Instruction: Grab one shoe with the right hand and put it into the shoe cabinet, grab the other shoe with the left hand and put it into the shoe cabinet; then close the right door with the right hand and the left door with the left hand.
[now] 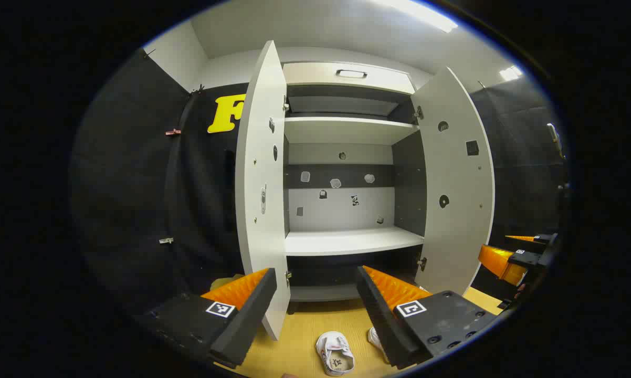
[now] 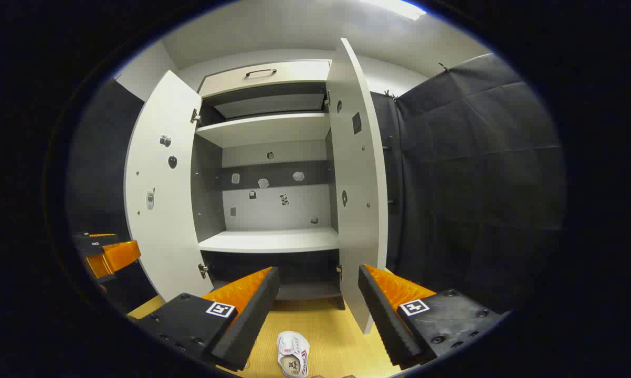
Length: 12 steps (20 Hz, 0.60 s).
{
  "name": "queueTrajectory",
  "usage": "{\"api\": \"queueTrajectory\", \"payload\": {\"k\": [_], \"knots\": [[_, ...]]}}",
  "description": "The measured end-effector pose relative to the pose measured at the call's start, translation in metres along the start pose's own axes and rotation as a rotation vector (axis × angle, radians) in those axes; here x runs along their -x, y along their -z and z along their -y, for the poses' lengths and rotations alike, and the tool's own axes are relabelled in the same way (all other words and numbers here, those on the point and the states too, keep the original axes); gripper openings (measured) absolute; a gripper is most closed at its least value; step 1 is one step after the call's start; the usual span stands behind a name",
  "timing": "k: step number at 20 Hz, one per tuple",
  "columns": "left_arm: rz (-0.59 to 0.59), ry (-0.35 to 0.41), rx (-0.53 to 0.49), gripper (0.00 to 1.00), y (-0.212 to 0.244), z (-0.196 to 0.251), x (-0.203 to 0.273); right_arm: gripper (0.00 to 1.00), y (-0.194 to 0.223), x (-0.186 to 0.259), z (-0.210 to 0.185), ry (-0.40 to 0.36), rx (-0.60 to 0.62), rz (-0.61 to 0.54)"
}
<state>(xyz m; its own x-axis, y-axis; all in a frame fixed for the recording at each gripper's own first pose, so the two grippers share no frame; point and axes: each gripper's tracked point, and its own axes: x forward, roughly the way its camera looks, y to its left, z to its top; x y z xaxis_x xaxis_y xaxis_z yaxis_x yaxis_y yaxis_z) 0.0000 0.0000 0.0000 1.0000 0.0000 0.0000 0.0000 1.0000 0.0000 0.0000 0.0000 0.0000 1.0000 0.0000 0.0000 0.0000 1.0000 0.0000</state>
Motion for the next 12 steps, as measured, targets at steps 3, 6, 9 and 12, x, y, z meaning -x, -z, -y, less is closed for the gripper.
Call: {"api": "queueTrajectory", "payload": {"k": [3,6,9,12], "knots": [[-0.003,0.002,0.001,0.95,0.0045,0.0034,0.0017,0.98,0.0007,0.0009,0.0008,-0.004,-0.008,-0.002],[-0.008,0.005,0.0,0.95,0.0058,0.0066,0.003,0.98,0.0032,-0.0003,-0.002,-0.016,-0.018,-0.011],[-0.006,0.003,-0.006,0.95,0.0064,0.0089,0.006,0.98,0.0055,0.0027,-0.0019,-0.027,0.007,-0.013],[-0.002,0.0,-0.021,0.95,0.0076,0.0091,0.0083,0.98,0.0071,0.0028,0.0045,-0.019,0.013,-0.02]]}}
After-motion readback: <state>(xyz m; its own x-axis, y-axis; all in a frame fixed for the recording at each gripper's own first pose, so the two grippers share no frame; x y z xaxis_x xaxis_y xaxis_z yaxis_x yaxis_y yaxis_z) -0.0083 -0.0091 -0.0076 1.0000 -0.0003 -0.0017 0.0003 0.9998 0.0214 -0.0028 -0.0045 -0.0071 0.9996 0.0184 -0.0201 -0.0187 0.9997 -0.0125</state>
